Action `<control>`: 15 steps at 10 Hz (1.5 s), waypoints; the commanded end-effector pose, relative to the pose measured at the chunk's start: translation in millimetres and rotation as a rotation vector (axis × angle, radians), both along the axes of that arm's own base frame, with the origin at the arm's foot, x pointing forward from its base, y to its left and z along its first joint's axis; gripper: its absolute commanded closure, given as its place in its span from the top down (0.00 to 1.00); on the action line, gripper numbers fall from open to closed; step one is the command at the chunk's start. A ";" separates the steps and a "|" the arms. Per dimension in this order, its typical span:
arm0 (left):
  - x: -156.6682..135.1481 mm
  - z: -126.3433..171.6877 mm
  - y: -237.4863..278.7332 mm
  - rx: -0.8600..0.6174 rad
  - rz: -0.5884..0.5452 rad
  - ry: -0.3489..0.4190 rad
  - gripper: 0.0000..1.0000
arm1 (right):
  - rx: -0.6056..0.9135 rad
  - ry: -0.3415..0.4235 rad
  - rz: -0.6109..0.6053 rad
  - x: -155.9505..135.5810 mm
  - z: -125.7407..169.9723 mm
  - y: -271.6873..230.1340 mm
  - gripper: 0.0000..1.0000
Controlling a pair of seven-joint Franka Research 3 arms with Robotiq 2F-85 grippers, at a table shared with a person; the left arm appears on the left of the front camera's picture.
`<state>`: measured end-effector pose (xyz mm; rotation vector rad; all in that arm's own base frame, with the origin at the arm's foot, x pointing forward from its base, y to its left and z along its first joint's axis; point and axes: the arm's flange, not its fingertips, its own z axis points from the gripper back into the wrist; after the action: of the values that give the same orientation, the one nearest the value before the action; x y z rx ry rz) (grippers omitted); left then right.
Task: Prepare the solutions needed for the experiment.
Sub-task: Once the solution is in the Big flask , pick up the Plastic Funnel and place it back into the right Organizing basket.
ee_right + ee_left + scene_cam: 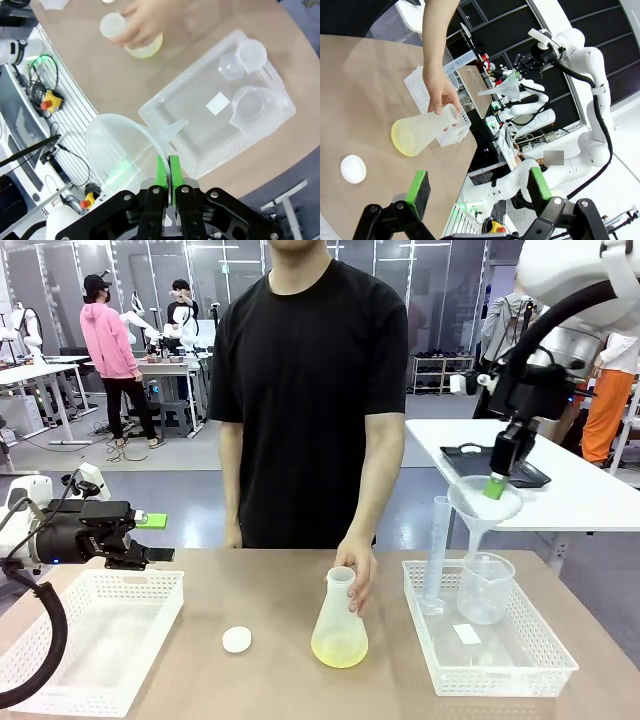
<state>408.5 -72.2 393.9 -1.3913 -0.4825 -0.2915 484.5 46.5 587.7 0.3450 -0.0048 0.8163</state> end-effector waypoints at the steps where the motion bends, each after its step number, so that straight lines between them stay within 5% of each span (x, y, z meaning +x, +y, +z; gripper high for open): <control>1: -0.7 2.0 -1.9 0.015 0.000 -0.002 1.00 | 0.033 0.024 -0.011 -11.5 -9.3 -4.9 0.00; 8: -0.7 2.0 -1.9 0.015 0.000 -0.002 1.00 | 0.010 0.056 -0.116 -22.8 -105.8 0.4 0.00; 15: -0.7 2.0 -1.9 0.015 0.000 -0.002 1.00 | -0.051 0.132 -0.189 -9.7 -152.4 8.5 0.00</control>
<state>408.6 -72.3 393.9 -1.3913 -0.4824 -0.2916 470.3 51.2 437.3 0.3717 0.1065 0.6402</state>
